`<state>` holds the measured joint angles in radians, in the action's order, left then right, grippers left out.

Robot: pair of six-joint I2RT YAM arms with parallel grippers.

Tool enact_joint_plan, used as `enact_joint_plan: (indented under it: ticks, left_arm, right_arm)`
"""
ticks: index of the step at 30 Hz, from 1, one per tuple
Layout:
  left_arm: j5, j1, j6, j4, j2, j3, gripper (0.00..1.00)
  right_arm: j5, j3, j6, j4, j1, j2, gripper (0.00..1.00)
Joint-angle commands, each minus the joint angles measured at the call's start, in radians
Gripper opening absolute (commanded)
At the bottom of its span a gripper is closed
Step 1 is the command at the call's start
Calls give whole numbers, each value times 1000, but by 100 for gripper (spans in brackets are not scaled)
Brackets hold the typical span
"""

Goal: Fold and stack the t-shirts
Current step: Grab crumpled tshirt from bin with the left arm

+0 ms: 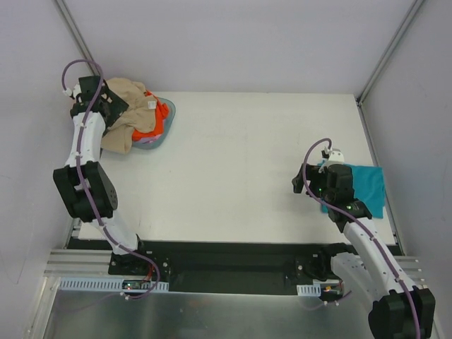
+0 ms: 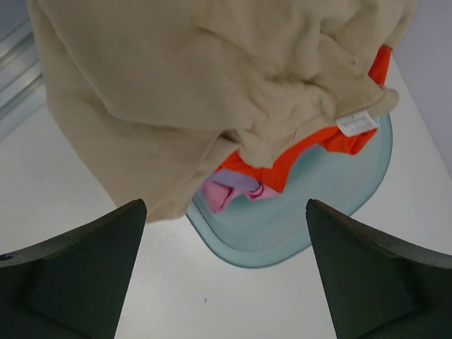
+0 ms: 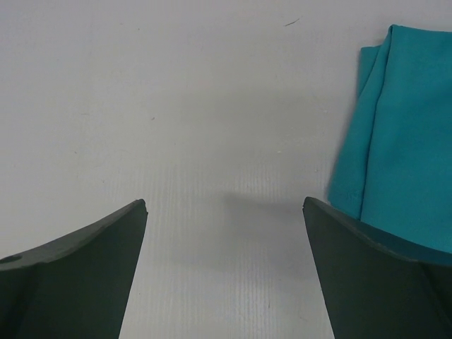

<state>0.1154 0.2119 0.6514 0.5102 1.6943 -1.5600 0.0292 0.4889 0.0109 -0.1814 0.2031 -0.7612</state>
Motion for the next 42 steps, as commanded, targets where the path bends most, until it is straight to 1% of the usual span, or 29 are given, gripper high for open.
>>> enact_joint_plan:
  ticks: [1, 3, 4, 6, 7, 9, 13, 14, 15, 16, 17, 20, 22, 23, 24, 25, 27, 31, 32, 33, 36, 37, 38, 40, 42]
  left_arm:
    - [-17, 41, -71, -16, 120, -155, 94]
    - [-11, 44, -107, -51, 155, -172, 91]
    - [-7, 43, -137, -56, 169, -179, 87]
    - [16, 43, -159, -56, 206, -201, 86]
    - [59, 43, -167, -56, 217, -204, 84]
    - [90, 44, -171, -58, 258, -227, 84]
    - [98, 46, -212, -59, 359, -310, 76]
    - [101, 47, -219, -59, 376, -327, 70]
    - [104, 46, -220, -59, 399, -350, 69]
    - [107, 46, -222, -59, 410, -362, 67]
    - [107, 46, -222, -59, 422, -382, 61]
    - [90, 46, -234, -59, 436, -417, 55]
    - [76, 46, -240, -59, 442, -426, 42]
    - [70, 47, -245, -59, 446, -434, 32]
    - [58, 46, -246, -59, 446, -433, 5]
    - [50, 47, -243, -59, 444, -430, 0]
    - [29, 47, -236, -62, 418, -405, 0]
    - [-81, 38, -237, -81, 371, -365, 0]
    - [-80, 20, -237, -90, 337, -332, 0]
    - [-73, 9, -239, -102, 317, -310, 0]
    - [7, -42, -239, -154, 225, -220, 0]
    - [19, -55, -239, -162, 203, -206, 0]
    - [47, -66, -237, -171, 158, -184, 0]
    - [70, -100, -236, -176, 111, -170, 0]
    - [86, -132, -230, -183, 32, -160, 0]
  right_arm:
    - [-60, 56, -2, 2, 5, -32, 97]
    - [-63, 65, 0, -7, 5, -47, 97]
    - [-66, 66, 0, -10, 5, -58, 97]
    - [-69, 68, 0, -10, 5, -64, 97]
    - [-72, 69, 0, -12, 5, -72, 97]
    - [-78, 73, 1, -12, 5, -75, 97]
    - [-87, 77, 1, -18, 5, -87, 97]
    - [-92, 77, 3, -18, 5, -89, 97]
    - [-95, 77, 3, -20, 5, -90, 97]
    - [-97, 77, 4, -20, 5, -93, 97]
    - [-97, 77, 3, -20, 5, -96, 97]
    - [-97, 82, 6, -20, 5, -107, 97]
    - [-97, 88, 6, -20, 5, -122, 97]
    - [-98, 92, 6, -26, 5, -125, 97]
    - [-98, 93, 6, -27, 5, -128, 97]
    - [-97, 93, 6, -29, 4, -128, 97]
    - [-97, 94, 6, -27, 5, -122, 97]
    - [-74, 94, 11, -27, 5, -115, 97]
    - [-69, 94, 12, -27, 7, -113, 97]
    - [-68, 94, 11, -29, 6, -109, 97]
    - [-38, 89, 17, -17, 5, -93, 97]
    - [4, 86, 18, -13, 5, -89, 97]
    - [12, 86, 20, -12, 5, -83, 97]
    - [41, 82, 21, -9, 5, -66, 97]
    - [78, 77, 26, 3, 5, -46, 97]
